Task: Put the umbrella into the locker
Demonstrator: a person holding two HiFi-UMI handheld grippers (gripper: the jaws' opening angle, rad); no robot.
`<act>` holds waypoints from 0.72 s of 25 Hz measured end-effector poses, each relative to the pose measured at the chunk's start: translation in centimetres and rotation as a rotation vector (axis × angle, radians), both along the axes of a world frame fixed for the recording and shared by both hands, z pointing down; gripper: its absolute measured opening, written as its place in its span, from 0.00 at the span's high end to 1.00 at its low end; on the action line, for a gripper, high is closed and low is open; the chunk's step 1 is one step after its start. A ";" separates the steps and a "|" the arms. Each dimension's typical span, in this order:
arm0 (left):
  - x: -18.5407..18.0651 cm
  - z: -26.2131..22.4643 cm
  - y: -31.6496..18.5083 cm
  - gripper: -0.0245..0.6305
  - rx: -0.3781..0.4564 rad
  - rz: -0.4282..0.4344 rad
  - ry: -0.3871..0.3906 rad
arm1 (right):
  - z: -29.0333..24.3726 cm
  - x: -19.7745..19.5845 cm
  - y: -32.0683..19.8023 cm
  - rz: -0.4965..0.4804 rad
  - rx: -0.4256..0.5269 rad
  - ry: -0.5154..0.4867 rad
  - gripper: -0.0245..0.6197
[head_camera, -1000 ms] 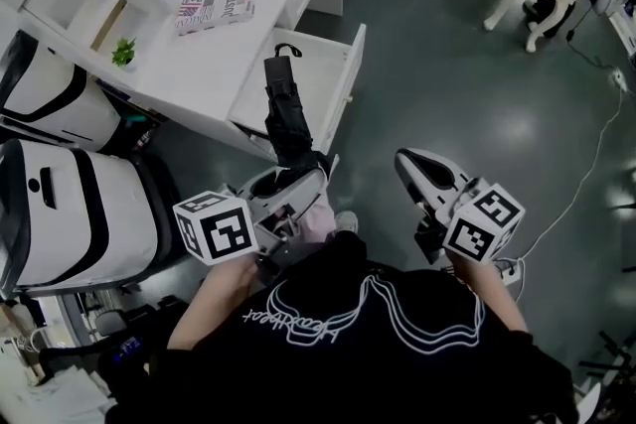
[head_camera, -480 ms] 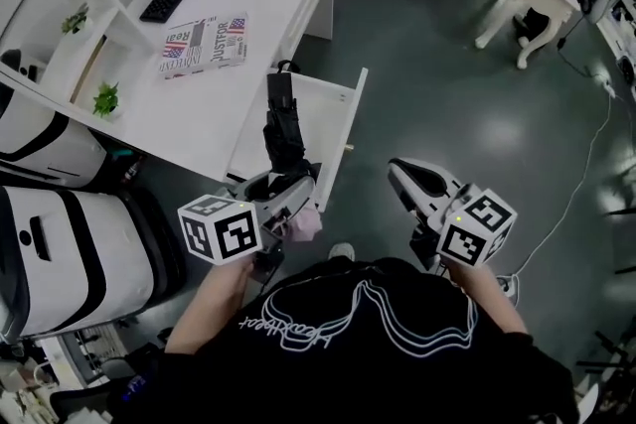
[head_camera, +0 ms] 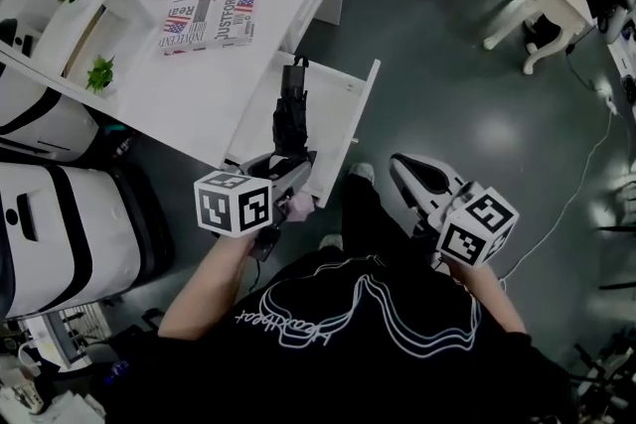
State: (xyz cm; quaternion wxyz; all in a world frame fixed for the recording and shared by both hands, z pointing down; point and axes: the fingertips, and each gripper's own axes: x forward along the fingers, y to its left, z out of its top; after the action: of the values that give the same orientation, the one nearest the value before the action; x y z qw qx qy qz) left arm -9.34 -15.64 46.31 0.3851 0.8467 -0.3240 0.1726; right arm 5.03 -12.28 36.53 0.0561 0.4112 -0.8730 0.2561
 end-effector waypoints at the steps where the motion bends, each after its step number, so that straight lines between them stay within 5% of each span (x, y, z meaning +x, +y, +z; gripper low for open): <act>1: -0.1 0.5 -0.2 0.62 -0.009 -0.005 -0.014 | 0.1 0.0 -0.3 -0.008 -0.003 -0.003 0.96; 18: 1.1 10.1 -6.0 0.62 -0.136 0.053 -0.314 | 2.6 3.1 -10.0 -0.001 -0.107 -0.085 0.96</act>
State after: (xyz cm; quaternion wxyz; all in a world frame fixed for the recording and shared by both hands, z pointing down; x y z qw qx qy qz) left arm -8.29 -21.61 56.45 0.3815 0.7896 -0.3454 0.3342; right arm 8.12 -22.28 39.17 0.0411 0.3959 -0.8600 0.3194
